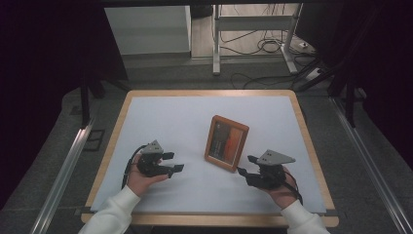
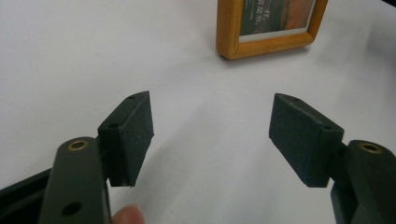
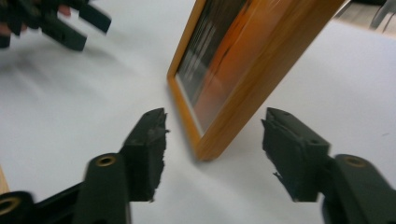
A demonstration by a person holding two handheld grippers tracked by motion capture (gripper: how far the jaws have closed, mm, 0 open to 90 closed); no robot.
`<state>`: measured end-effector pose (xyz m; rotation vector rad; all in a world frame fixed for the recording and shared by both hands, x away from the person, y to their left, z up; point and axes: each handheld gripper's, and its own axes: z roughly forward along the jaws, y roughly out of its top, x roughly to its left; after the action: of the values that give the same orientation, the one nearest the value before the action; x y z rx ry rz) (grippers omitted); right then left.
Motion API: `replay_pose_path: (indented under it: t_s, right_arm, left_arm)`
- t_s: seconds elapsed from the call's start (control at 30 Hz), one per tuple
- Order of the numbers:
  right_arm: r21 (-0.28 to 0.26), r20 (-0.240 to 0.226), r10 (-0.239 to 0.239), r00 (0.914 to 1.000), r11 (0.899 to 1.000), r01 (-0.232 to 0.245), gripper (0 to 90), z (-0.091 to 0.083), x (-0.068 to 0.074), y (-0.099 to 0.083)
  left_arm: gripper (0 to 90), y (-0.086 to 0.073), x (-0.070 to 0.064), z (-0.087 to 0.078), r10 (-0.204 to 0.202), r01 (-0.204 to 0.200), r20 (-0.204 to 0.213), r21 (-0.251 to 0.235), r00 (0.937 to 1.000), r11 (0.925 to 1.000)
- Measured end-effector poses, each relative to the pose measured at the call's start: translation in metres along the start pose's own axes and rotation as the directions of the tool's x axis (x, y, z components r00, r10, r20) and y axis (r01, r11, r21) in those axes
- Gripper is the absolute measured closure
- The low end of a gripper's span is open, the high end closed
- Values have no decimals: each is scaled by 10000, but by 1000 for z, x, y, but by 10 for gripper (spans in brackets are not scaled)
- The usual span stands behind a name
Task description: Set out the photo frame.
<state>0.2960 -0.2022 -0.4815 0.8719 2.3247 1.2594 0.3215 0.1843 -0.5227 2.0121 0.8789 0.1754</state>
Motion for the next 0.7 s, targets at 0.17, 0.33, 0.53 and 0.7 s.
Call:
replay_pose_path:
  t_s: [0.17,0.33,0.53,0.7]
  right_arm:
    - [514,-659,-388,9971,9978,423,665,18,8,-3]
    - [1005,-844,-653,9943,9922,737,877,35,13,-2]
    - [1496,-633,-736,9953,9853,823,895,54,12,-3]
    - [1777,-518,-714,9961,9809,795,896,62,9,-5]
  left_arm:
    - [298,0,-1,0,46,-46,-35,16,10000,10000]
    - [298,0,-1,1,70,-69,-99,89,9999,9999]
    - [298,0,-1,2,60,-59,-95,132,9999,9999]
    - [299,0,-1,2,37,-36,-91,144,10000,9999]
